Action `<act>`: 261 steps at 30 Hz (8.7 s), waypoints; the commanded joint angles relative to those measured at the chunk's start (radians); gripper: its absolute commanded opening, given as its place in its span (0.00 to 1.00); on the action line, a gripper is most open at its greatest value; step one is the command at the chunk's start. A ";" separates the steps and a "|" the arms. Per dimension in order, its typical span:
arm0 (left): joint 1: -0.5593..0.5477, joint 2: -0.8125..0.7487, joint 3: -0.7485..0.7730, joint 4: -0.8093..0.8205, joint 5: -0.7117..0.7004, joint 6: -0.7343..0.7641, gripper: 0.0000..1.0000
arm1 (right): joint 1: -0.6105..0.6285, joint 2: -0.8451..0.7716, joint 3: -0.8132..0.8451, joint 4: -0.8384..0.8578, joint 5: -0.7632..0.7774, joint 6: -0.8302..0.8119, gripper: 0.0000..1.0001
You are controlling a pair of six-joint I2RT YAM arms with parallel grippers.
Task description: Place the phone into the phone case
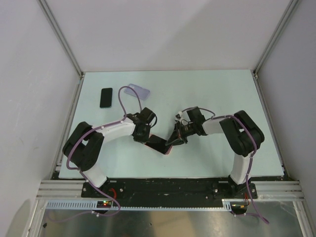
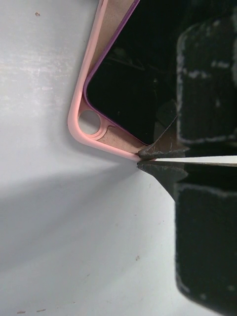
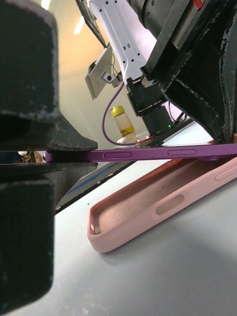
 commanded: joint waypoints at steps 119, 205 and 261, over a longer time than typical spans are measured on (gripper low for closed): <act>-0.113 -0.067 -0.144 0.245 0.115 -0.410 0.00 | 0.277 -0.358 -0.122 -0.120 1.092 -0.014 0.22; 0.003 0.037 -0.033 0.255 -0.073 -0.400 0.00 | 0.254 -0.331 -0.103 -0.232 0.991 -0.091 0.39; 0.010 -0.094 -0.091 0.302 -0.093 -0.254 0.22 | 0.196 -0.281 0.059 -0.274 1.112 -0.181 0.49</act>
